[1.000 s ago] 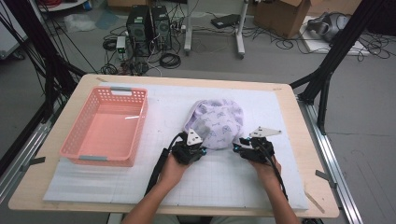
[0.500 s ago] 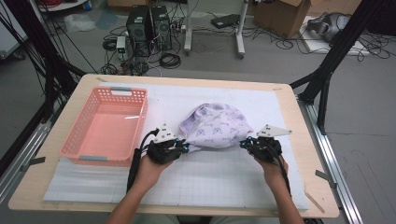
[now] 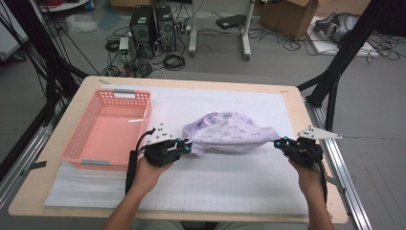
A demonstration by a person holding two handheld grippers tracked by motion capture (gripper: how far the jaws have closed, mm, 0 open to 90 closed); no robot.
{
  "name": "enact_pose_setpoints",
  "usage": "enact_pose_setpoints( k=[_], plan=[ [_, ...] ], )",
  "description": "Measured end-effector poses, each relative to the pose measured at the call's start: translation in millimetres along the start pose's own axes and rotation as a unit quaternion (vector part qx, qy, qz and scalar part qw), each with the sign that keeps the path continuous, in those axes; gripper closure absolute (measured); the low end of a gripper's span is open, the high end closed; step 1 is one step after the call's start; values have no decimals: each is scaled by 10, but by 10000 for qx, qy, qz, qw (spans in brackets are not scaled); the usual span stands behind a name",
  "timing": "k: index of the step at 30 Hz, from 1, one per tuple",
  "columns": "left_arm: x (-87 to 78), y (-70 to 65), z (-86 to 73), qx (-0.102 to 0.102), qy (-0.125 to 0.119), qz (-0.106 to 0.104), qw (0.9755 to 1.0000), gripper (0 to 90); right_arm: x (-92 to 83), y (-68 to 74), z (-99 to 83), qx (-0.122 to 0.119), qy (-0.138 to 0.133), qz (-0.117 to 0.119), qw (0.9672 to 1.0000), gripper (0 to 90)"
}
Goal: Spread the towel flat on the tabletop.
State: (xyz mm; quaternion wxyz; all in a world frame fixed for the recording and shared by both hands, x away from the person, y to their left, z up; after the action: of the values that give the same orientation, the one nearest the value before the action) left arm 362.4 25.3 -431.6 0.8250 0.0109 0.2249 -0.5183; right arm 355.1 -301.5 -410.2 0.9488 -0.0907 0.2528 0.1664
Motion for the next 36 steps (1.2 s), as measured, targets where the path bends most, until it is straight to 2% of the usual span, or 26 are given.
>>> enact_pose_setpoints(
  k=[2,4,5,7,9,10,12,14,17,18,19,20,22,23,26,27,28,29,30,31,33,34,36],
  plan=[
    [105,133,-61,-82,183,221,9996,763,100,4,-61,-58,200,-75,9998,859],
    [177,243,-149,-139,445,450,9979,755,205,13,-166,-48,442,-48,9990,855],
    [196,270,-177,-207,456,517,9974,721,243,19,-226,-72,541,-30,9985,849],
    [184,264,-188,-277,358,481,9978,509,270,23,-335,-123,654,43,9978,788],
    [144,241,-140,-175,199,479,9985,404,231,4,-385,-82,559,135,9983,633],
    [124,234,-104,-139,68,496,9987,374,184,-2,-380,-163,392,244,9988,614],
    [94,249,-45,-125,-100,541,9984,361,66,-54,-355,-484,91,129,9987,583],
    [111,294,-15,-180,-100,664,9976,358,-28,-146,-304,-399,-99,-44,9991,574],
    [207,349,-35,-188,143,738,9970,364,-142,-333,-205,-92,-312,-441,9985,561],
    [254,378,-55,-251,196,777,9965,363,-153,-375,-183,8,-323,-516,9981,548],
    [293,424,-81,-291,285,859,9955,350,-150,-385,-163,110,-329,-476,9983,542],
    [328,471,-105,-319,340,977,9941,327,-119,-368,-147,135,-334,-404,9985,529],
    [388,553,-152,-327,438,1203,9912,295,1,-271,-145,49,-177,-292,9994,508],
    [413,593,-181,-370,496,1340,9890,279,89,-211,-155,45,-77,-209,9997,481],
    [496,651,-299,-574,746,1283,9873,265,452,-11,-236,89,288,70,9995,451],
    [525,657,-343,-675,851,1232,9864,282,582,49,-293,42,545,109,9984,451],
    [545,658,-376,-609,953,1240,9858,367,692,111,-340,15,756,158,9970,472],
    [544,645,-368,-465,1011,1261,9858,401,775,170,-372,-40,844,253,9961,499],
    [533,612,-354,-470,1039,1124,9871,492,833,218,-399,-77,919,312,9952,514],
    [525,583,-356,-400,1091,1009,9881,713,873,253,-424,-91,1004,332,9944,563],
    [501,554,-363,-391,1159,989,9876,791,893,299,-464,-51,1068,477,9931,712],
    [485,529,-367,-440,1134,928,9882,798,868,303,-472,-100,1080,480,9929,808],
    [418,450,-372,-436,1003,830,9905,805,773,303,-485,-168,1097,576,9922,857]
  ],
)
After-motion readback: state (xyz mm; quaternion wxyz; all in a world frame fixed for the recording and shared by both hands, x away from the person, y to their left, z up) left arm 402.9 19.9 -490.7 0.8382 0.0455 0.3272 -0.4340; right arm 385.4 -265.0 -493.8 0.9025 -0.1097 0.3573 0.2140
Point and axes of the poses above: each handheld gripper's, and its own axes: x roughly forward along the jaws, z roughly out of its top, y roughly to its left, the point moved 8 cm from there along x, roughly forward along the jaws, and after that the axes turned 14 degrees about -z, right-handed, at the moved point
